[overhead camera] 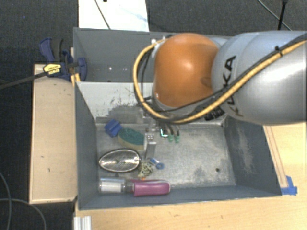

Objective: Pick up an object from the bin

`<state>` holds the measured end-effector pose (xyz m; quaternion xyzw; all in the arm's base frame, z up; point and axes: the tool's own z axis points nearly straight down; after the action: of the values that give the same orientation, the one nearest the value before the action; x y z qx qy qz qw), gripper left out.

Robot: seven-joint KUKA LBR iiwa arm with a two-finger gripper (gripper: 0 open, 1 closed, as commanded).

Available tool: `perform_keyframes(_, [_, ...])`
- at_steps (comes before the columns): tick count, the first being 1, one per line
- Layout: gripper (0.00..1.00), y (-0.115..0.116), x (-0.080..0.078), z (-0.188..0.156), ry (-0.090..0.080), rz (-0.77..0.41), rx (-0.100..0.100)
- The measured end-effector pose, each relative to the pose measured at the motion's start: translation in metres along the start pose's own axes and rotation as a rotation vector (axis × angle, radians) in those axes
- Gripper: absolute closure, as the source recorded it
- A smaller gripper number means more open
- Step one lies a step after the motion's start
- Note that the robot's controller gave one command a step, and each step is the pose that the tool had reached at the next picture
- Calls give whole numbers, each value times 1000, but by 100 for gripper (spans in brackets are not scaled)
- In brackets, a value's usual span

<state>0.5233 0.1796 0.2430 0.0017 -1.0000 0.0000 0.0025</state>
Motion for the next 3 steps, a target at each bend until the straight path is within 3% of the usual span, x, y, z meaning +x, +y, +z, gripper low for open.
perform_keyframes(1, [0, -18, -33, 157, -7, -36, 0])
perform_keyframes(2, [0, 18, 13, 166, -38, -128, -4])
perform_keyframes(3, [100, 19, 15, 168, -29, -119, -7])
